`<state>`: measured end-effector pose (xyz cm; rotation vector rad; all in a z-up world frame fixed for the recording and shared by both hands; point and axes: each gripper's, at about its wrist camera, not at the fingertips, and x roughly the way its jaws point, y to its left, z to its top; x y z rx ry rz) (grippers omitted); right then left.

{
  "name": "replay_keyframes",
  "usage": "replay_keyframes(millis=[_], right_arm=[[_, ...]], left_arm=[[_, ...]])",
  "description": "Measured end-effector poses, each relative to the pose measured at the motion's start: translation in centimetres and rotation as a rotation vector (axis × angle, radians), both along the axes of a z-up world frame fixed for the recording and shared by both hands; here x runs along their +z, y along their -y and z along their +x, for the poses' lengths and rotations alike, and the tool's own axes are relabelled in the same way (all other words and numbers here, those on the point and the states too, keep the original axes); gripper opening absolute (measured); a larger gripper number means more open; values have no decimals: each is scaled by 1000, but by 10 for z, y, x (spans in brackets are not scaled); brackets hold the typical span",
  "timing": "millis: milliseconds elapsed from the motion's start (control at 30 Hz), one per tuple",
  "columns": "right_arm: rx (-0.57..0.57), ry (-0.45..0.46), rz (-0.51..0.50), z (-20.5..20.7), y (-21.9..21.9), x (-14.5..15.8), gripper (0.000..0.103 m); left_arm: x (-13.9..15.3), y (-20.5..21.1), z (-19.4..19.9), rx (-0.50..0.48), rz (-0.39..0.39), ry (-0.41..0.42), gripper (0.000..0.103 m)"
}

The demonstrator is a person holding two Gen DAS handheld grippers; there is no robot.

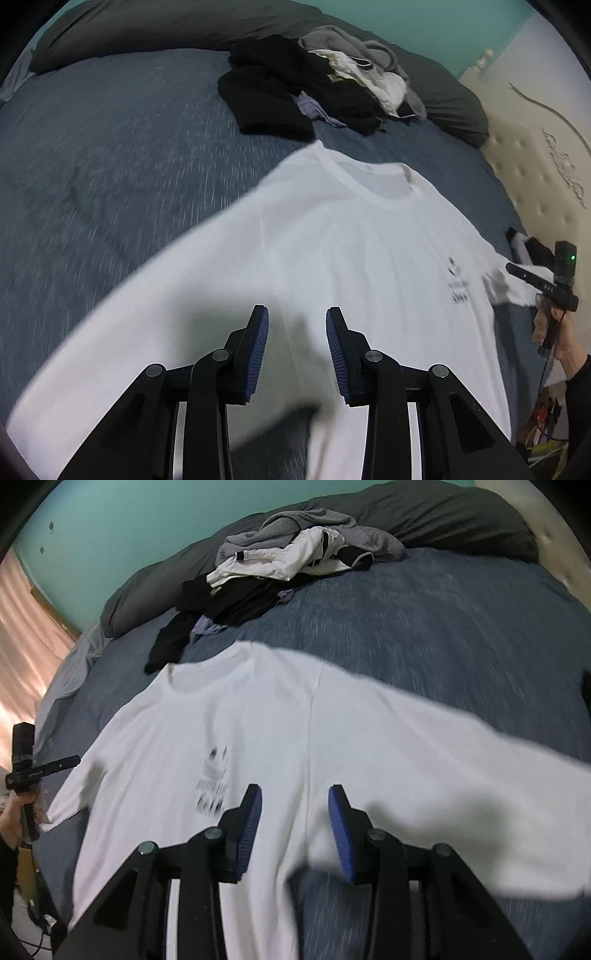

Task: Fold clothes
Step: 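Open both tools and move them over the shirt toward the collar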

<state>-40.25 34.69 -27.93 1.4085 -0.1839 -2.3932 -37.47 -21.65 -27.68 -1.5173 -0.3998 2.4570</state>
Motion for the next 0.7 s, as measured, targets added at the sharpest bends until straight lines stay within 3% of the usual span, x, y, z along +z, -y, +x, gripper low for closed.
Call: replay_keyframes(millis=[300, 633, 700], right_arm=[[39, -41, 63, -106, 32, -19, 39], [151, -63, 109, -182, 77, -30, 39], [178, -60, 122, -192, 88, -34, 43]], left_arm=[[-16, -12, -93, -14, -24, -10, 41], [-35, -27, -170, -49, -26, -13, 46], [-40, -29, -180, -57, -31, -12, 47]])
